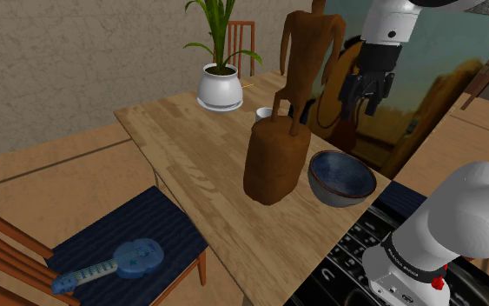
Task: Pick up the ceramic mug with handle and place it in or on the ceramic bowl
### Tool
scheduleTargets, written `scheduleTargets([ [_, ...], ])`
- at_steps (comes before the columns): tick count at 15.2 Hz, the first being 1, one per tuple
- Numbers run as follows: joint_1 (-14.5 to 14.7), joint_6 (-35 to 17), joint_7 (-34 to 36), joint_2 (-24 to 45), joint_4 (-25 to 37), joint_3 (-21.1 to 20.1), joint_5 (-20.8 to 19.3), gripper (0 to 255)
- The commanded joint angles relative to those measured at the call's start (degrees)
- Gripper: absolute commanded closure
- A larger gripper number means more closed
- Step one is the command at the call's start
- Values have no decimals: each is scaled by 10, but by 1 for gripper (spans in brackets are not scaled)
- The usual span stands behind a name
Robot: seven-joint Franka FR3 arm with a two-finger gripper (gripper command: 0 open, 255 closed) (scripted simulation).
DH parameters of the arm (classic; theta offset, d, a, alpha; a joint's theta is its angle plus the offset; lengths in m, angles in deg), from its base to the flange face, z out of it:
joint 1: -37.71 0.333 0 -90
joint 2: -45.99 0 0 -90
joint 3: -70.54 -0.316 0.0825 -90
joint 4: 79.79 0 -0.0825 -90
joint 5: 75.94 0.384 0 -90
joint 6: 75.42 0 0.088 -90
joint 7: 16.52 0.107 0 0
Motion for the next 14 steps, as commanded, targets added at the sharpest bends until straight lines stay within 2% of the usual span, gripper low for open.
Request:
scheduleTargets([
  [1, 0, 0, 0, 0, 0, 0, 0, 0],
  [7, -2, -112, -36, 106, 12, 19, -14, 0],
  [14, -2, -222, -76, 244, 62, 38, -16, 0],
])
